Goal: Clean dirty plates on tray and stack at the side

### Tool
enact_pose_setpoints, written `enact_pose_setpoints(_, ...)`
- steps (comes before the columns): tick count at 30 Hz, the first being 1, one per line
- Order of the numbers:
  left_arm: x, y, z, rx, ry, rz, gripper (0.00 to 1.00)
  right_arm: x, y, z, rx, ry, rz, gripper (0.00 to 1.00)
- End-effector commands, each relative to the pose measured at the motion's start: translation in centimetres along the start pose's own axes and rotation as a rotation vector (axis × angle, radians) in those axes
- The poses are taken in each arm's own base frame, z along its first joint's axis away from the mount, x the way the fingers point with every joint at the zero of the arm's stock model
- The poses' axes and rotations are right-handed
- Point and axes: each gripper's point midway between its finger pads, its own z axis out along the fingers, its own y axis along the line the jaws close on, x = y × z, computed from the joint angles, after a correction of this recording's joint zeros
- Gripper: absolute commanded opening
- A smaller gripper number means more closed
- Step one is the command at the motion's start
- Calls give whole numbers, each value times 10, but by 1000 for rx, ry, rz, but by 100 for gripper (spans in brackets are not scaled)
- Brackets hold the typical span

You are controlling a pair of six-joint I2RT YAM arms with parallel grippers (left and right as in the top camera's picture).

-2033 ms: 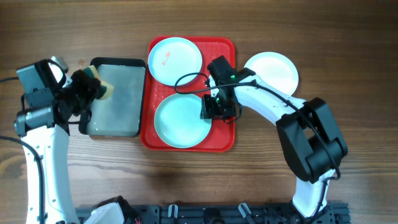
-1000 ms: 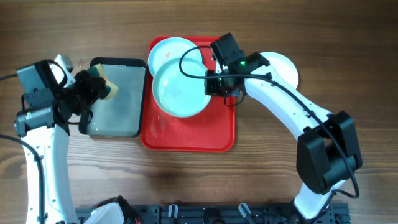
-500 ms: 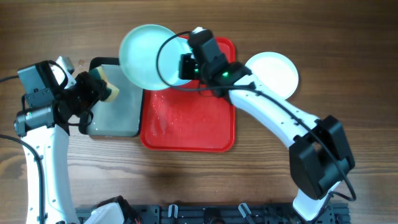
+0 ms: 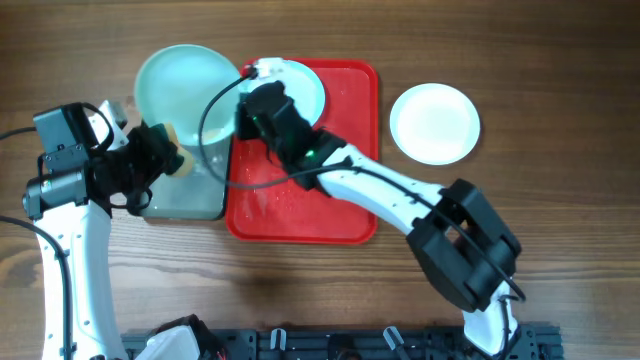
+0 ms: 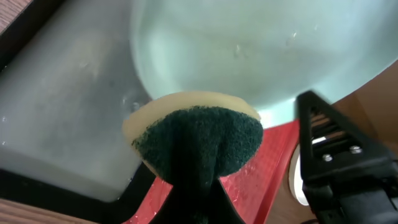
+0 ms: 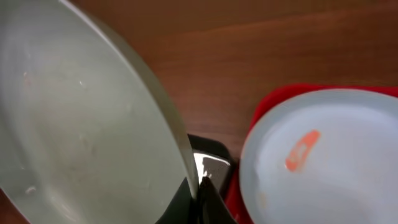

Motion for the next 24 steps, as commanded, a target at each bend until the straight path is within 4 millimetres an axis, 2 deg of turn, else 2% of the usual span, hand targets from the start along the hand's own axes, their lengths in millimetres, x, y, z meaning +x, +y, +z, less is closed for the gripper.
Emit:
enact_pose_setpoints(1, -2, -6, -6, 23, -10, 30, 4, -13, 11, 2, 52, -112, -247, 4)
enact_pose_setpoints(4, -2, -6, -6, 22, -8, 28, 4, -28, 11, -1, 99, -177, -382, 4)
enact_pose_setpoints(10, -1, -6, -6, 22, -7, 28, 4, -53, 27, -7, 105, -287, -678, 4)
enact_pose_setpoints(24, -1, -6, -6, 21, -7, 27, 4, -93, 50, -28, 161, -487, -858, 4)
